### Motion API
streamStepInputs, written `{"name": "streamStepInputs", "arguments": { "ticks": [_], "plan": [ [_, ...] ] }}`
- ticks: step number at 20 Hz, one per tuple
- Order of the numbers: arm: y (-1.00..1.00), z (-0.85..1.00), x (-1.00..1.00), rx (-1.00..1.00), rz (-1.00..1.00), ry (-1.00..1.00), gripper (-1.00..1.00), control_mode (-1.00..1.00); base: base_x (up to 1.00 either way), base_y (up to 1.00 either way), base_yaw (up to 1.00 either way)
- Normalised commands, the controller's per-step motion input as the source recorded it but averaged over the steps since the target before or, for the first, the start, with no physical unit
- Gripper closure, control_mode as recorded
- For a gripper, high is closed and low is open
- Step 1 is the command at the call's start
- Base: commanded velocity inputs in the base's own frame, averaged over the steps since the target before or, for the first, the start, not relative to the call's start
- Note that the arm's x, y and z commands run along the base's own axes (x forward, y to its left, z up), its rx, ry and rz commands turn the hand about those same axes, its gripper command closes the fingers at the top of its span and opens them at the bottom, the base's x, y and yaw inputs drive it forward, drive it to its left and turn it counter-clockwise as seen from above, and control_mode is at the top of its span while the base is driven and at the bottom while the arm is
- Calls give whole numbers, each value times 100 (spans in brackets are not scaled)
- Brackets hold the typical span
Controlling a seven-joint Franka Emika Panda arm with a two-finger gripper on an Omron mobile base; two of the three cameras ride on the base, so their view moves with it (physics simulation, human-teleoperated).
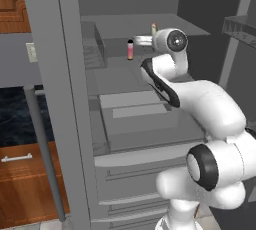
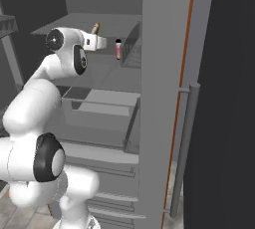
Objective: Take the fish out of the fridge, briefly rinse it in the sink, and place it on the tray next to the sink.
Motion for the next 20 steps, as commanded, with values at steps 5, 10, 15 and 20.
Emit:
{"name": "streamStepInputs", "arguments": {
  "ticks": [5,10,15,20],
  "plan": [
    [2,4,-100,13,-17,-5,100,-100,0,0,0],
    [4,15,-100,7,-24,15,100,-100,0,0,0],
    [0,-58,-100,0,-24,45,100,-100,0,0,0],
    [-3,-85,-100,8,-17,43,100,-100,0,0,0]
  ]
}}
